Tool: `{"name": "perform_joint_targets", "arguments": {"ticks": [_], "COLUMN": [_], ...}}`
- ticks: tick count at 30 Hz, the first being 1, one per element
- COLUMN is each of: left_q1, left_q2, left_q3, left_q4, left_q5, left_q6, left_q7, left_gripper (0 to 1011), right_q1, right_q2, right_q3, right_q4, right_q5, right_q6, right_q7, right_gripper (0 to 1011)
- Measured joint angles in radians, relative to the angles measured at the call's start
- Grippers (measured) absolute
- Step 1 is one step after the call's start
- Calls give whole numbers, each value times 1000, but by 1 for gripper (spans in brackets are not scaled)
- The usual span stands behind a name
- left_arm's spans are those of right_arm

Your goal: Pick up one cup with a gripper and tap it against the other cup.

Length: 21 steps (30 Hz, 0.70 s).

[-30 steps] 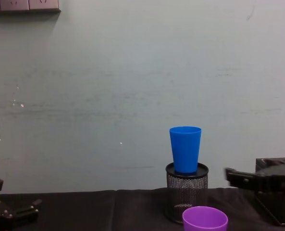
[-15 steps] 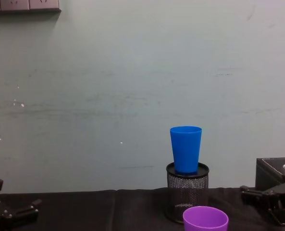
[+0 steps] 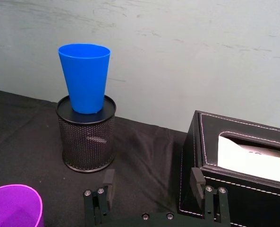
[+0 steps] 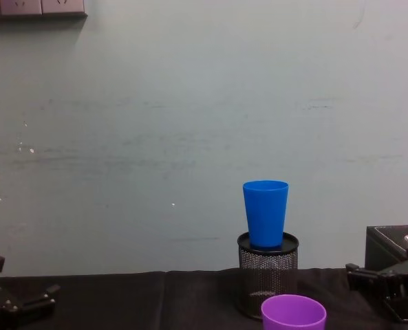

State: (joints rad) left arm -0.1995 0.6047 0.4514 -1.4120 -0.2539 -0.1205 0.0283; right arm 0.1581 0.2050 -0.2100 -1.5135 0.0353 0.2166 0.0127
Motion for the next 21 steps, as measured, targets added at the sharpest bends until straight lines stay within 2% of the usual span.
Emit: {"name": "perform_joint_targets", "arguments": {"ticks": [21], "left_q1": [0], "left_q2": [0], "left_q3": [0], "left_q4": [0], "left_q5": [0], "left_q6": [0], "left_q7": [0], "left_gripper": [1000], "right_q1": [-2], "right_q2": [1], "right_q3": [2], "right_q4": [-4], "right_q5": [3], "right_q6": [4], "right_q7": [-1], "right_gripper": [1003]}}
